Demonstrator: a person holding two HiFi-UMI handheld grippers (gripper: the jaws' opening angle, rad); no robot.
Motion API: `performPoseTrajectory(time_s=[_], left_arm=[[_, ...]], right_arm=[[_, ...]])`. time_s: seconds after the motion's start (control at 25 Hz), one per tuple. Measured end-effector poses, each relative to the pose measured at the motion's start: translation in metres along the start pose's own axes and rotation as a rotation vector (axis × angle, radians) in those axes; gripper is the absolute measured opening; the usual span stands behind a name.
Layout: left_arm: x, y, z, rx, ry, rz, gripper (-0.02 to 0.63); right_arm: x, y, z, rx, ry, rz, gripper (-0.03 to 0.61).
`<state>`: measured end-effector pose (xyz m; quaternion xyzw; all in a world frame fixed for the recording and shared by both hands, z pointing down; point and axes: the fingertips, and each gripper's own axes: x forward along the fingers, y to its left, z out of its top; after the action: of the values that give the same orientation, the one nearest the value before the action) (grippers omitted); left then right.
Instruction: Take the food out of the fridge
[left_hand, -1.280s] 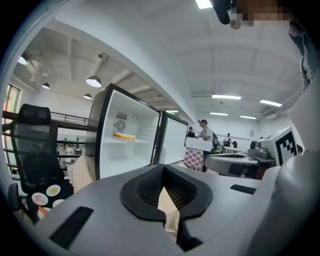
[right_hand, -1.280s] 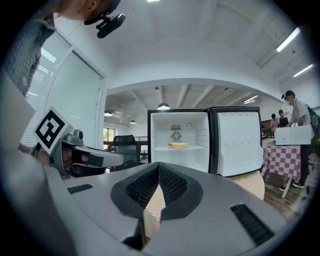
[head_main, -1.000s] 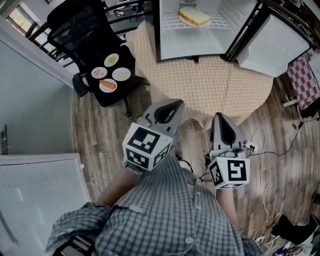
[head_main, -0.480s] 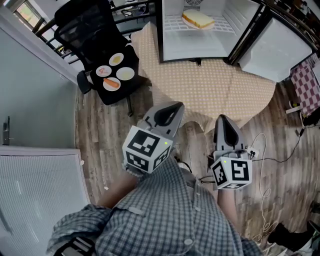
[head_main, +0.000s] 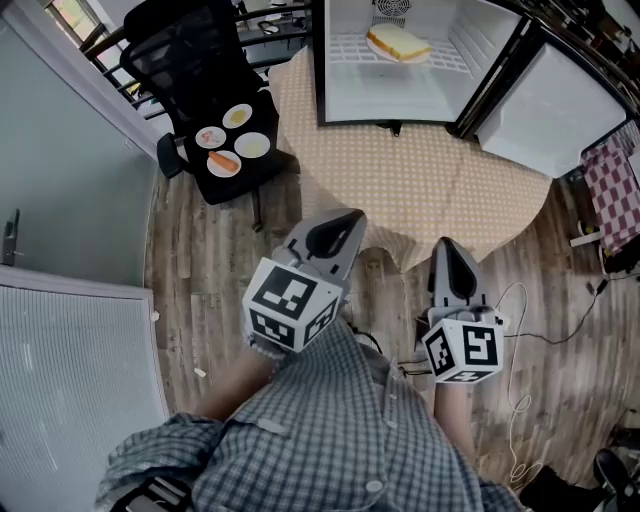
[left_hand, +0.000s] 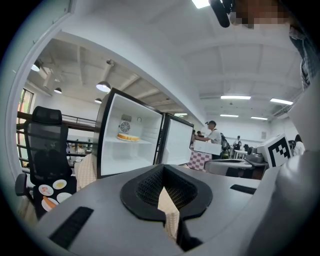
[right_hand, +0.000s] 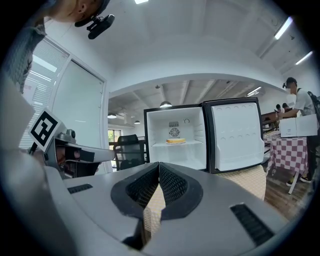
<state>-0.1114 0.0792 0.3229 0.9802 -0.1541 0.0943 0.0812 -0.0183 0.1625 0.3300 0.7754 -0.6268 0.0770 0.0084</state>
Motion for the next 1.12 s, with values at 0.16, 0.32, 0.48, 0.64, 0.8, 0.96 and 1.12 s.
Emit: performPoseTrajectory(time_s=[0.16, 0.32, 0.48, 0.64, 0.8, 0.96, 1.12], left_arm=[[0.004, -0.009, -0.005, -0.005, 0.003, 0.000, 0.005], [0.006, -0.010, -0.006, -0.009, 0.005, 0.006, 0.005], [0.015, -0.005, -0.006, -0.008, 0.012, 0.011, 0.005], [0.033, 0.002, -0.002, -0.004, 0.011, -0.001, 0.005], [0.062, 0.009, 0.008, -0.008, 0.002, -0.015, 0.005], [0.088, 0.015, 0.020, -0.009, -0.004, -0.030, 0.005], [0.111, 0.025, 0.031, -0.013, -0.002, -0.035, 0.005]], right_arm=[[-0.002, -0.008, -0.004, -0.008, 0.007, 0.013, 0.010], [-0.001, -0.014, -0.009, 0.005, 0.009, 0.013, 0.011], [0.005, -0.018, -0.012, 0.012, 0.015, 0.014, 0.011], [0.017, -0.028, -0.011, 0.011, 0.022, 0.007, 0.011], [0.034, -0.046, -0.007, 0.006, 0.030, -0.004, 0.011], [0.054, -0.063, 0.005, -0.002, 0.023, -0.011, 0.011], [0.075, -0.074, 0.017, -0.009, 0.019, -0.005, 0.011]])
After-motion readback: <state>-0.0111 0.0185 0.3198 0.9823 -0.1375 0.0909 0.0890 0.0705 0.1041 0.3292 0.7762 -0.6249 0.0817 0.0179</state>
